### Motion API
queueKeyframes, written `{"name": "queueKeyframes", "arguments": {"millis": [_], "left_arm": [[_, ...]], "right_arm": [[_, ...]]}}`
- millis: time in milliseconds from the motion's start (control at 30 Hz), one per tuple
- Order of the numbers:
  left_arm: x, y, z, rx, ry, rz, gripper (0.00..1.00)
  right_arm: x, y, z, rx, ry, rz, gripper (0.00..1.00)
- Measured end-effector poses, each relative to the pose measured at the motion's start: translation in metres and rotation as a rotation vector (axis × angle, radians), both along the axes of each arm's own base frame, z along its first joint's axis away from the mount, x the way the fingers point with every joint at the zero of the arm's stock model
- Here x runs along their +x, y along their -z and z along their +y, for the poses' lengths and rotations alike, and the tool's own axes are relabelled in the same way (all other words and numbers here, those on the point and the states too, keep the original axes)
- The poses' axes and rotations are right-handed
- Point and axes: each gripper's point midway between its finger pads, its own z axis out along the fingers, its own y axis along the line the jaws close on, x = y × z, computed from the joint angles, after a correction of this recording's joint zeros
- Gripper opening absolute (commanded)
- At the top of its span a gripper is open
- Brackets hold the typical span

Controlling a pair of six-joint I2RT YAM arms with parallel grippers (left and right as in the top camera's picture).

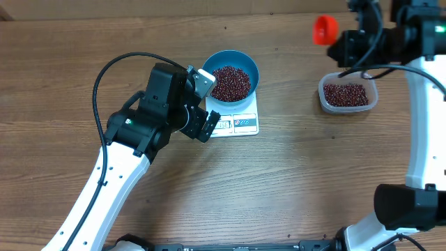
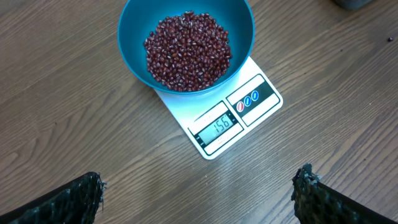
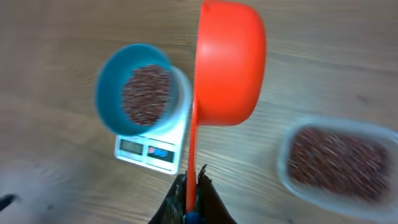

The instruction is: Scoop item into bowl and weigh 150g on scale

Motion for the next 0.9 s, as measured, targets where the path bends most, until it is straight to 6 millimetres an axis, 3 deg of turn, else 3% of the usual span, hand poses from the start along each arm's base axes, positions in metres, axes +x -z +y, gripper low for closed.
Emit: {"name": "queueKeyframes", "arguments": {"millis": [233, 400, 667, 900], "left_arm": [[0.000, 0.000, 0.000, 0.000, 0.000, 0.000, 1.00], [0.000, 0.000, 0.000, 0.000, 0.000, 0.000, 0.99], [0.000, 0.000, 0.000, 0.000, 0.000, 0.000, 0.99], [0.000, 0.000, 0.000, 0.000, 0.000, 0.000, 1.00]], "right_arm": [[0.010, 0.029, 0.091, 0.030, -0.226, 0.013, 0.04], [0.015, 0.064, 0.131, 0.002, -0.293, 0.066, 0.04], [0.028, 0.124, 0.169, -0.089, -0.314, 0.122, 0.04], [0.041, 0.168, 0.164, -0.203, -0.255, 0.169, 0.04]]}}
